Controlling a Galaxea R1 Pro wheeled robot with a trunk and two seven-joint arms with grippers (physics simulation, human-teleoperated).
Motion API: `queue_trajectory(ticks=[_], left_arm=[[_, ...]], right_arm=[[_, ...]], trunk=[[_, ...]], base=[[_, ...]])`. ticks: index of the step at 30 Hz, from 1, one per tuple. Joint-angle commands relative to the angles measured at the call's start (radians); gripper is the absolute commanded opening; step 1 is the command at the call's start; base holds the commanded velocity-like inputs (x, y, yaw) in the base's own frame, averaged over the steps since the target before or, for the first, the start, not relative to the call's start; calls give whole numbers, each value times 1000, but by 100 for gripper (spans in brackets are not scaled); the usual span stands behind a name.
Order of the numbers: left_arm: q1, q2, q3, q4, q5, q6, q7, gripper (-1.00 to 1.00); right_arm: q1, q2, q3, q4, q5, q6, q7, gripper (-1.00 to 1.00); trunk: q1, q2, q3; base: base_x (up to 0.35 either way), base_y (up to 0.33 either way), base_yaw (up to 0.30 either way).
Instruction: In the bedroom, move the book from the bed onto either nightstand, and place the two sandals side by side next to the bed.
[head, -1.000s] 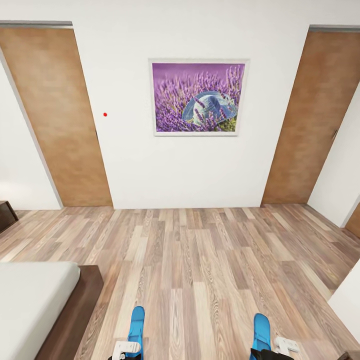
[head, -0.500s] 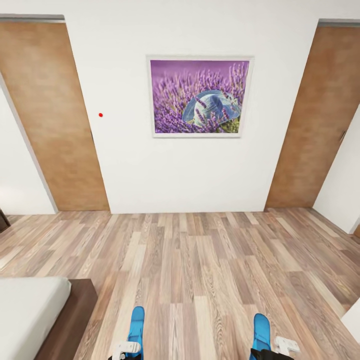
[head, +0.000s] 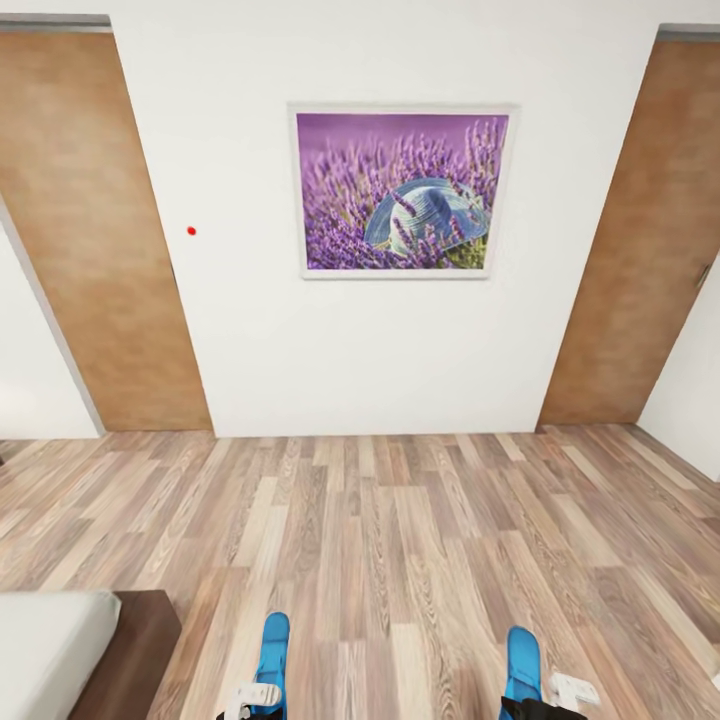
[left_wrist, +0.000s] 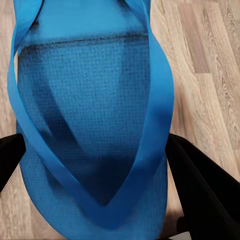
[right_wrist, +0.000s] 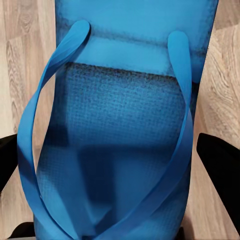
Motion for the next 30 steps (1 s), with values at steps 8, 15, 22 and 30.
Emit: queue_trajectory(ticks=[8,15,22,30], left_arm=[[-1,1,-5,1,10,-1,-3,-100],[-1,1,-5,1,10,-1,-3,-100],[-1,1,-5,1,10,-1,-3,-100],[-1,1,-5,1,10,-1,-3,-100]], right_arm=[[-1,0,7,1,-10,-1,3,-100],[-1,-1,7,1,-10,-1,3,-100],[-1,-1,7,1,-10,-1,3,-100],[-1,0,7,1,-10,-1,3,-100]], trunk=[[1,-1,-1],[1,-1,-1],[1,-1,-1],[1,-1,-1]], base=[[325,0,0],[325,0,0],[325,0,0],[325,0,0]])
